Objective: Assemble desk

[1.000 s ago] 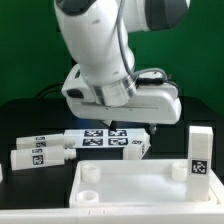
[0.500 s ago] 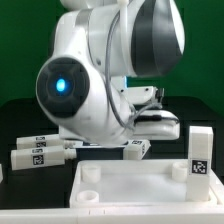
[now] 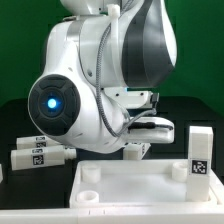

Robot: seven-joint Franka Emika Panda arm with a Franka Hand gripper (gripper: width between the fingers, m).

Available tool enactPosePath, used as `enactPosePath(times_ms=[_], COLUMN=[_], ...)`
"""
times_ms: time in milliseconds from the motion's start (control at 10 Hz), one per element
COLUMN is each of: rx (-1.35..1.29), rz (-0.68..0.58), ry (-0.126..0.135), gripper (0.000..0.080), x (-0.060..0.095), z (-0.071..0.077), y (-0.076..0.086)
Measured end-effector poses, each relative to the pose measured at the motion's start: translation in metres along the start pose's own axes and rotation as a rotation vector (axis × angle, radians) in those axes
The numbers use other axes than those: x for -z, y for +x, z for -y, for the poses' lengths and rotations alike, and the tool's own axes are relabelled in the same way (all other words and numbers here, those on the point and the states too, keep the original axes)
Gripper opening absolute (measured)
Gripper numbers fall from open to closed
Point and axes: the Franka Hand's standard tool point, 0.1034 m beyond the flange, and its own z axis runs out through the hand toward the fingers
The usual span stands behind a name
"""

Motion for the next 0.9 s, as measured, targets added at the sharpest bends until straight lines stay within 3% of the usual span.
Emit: enactPosePath(times_ms=[500, 900], rx=[-0.021, -0.027], rz=[-0.028, -0.021], ry=[-0.007, -0.008], gripper=[0.0648, 0.0618], x=[-0.020, -0.029], z=[0.000, 0.001], y=[0.021, 0.022])
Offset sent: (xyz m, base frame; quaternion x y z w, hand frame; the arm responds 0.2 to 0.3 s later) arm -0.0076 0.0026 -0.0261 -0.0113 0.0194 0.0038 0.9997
